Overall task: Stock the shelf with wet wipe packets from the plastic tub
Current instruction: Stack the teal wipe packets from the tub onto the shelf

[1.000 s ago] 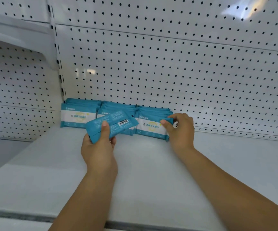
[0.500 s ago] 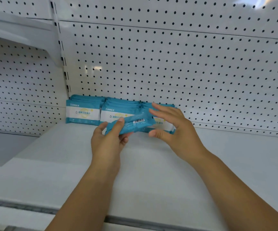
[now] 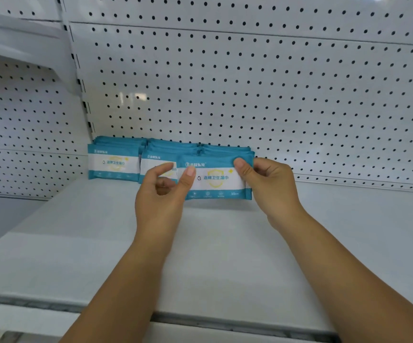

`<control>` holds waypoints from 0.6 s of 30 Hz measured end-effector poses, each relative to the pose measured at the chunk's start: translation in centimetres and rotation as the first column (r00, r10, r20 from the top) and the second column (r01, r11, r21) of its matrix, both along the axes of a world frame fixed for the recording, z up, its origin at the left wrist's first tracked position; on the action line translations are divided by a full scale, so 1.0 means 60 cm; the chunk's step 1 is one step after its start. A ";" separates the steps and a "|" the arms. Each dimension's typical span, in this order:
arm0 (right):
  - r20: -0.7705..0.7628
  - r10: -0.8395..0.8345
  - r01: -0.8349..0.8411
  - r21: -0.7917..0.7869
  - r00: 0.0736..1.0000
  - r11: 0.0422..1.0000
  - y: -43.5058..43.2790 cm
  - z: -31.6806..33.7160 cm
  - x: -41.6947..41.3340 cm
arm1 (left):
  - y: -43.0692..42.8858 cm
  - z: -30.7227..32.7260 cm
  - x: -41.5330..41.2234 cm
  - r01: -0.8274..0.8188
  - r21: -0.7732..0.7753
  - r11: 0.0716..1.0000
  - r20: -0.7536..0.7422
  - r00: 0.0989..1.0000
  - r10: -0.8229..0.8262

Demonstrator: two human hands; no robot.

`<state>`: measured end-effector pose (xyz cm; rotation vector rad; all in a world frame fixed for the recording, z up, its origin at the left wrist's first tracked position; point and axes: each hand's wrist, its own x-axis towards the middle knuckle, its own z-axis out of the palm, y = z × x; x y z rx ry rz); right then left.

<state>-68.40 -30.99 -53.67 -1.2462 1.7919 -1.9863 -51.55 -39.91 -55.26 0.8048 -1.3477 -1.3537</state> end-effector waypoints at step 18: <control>-0.439 -0.130 0.289 0.315 0.889 0.904 -0.017 -0.041 -0.013 | -0.102 0.002 0.026 -0.187 -0.028 0.982 0.109 0.976 0.189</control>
